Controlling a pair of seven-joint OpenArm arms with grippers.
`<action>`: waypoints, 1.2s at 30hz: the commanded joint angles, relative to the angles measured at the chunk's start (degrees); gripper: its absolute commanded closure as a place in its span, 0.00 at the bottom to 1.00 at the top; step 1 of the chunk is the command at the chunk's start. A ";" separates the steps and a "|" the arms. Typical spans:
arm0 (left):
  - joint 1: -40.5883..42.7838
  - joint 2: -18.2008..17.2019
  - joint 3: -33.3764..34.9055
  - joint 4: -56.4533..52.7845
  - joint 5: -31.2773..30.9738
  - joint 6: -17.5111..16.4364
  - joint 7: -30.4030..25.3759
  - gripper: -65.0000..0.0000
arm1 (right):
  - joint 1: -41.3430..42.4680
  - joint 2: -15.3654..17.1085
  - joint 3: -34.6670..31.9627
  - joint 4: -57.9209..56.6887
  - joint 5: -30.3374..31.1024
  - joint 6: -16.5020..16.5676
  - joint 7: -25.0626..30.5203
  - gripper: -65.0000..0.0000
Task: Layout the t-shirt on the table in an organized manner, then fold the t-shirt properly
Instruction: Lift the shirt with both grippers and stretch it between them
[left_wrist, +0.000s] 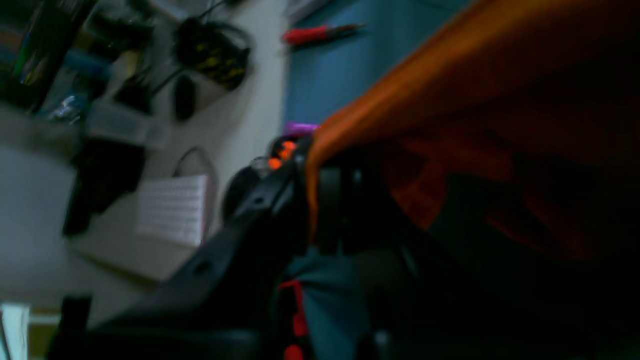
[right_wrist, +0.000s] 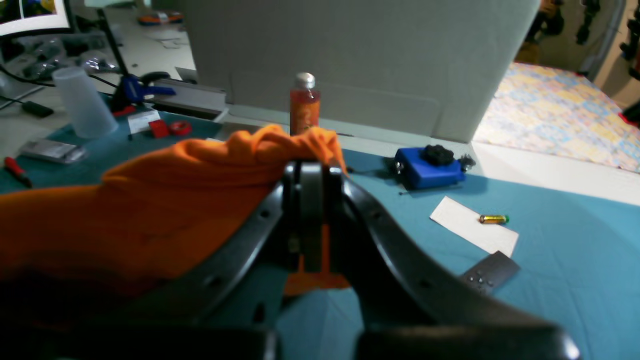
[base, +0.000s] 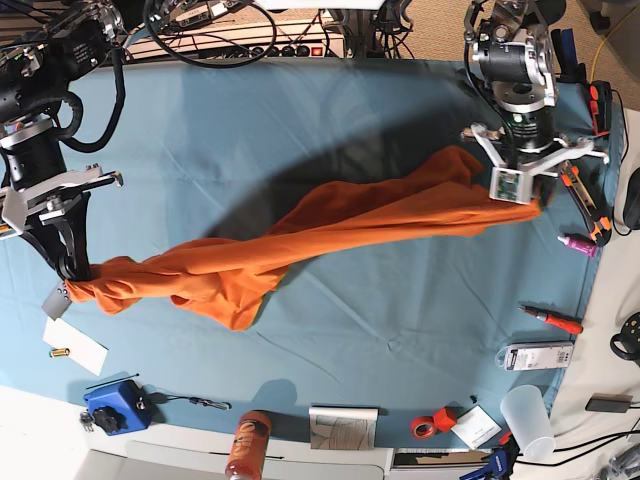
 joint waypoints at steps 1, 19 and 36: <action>-0.76 -0.46 -0.28 0.87 3.41 1.97 -0.04 1.00 | 1.33 0.74 0.63 0.72 2.12 -0.42 1.77 1.00; -7.85 -0.90 -6.51 0.87 -11.34 -4.66 -2.19 1.00 | 2.01 -7.63 21.00 0.72 29.07 3.07 -11.50 1.00; -27.43 -0.59 -20.06 0.87 -31.95 -13.66 -7.21 1.00 | 20.61 -2.45 -12.20 0.72 -2.99 1.66 2.19 1.00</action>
